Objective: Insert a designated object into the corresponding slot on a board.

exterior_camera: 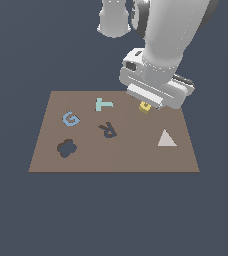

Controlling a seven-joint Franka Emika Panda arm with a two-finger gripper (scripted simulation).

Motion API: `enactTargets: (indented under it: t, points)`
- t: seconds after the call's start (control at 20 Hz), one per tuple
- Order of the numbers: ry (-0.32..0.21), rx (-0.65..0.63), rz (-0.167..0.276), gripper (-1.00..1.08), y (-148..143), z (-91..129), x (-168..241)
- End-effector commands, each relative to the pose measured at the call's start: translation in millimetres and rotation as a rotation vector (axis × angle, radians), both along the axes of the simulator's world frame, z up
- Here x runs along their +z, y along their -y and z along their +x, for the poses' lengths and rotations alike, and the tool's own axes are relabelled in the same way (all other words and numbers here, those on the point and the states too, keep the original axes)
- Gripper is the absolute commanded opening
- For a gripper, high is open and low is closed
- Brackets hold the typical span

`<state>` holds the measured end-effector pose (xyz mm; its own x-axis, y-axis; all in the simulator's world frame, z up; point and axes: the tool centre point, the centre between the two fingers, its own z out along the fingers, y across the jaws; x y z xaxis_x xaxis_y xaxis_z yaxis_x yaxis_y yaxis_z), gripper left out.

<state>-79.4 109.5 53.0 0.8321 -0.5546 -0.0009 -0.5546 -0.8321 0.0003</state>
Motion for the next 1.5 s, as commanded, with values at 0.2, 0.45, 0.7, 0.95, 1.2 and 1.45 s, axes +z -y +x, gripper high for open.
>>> enactTargets:
  t: [0.2,0.45,0.7,0.95,1.2,1.45]
  points:
    - [0.001,-0.013,0.0,1.0,-4,0,-3]
    - [0.001,-0.014,0.0,1.0,-4,0,-11]
    - [0.001,-0.016,0.0,1.0,-4,0,-23]
    - [0.001,-0.017,0.0,-1.0,-4,0,-23]
    - [0.001,-0.017,0.0,-1.0,-4,0,-23]
    - [0.001,-0.016,0.0,-1.0,-4,0,-19]
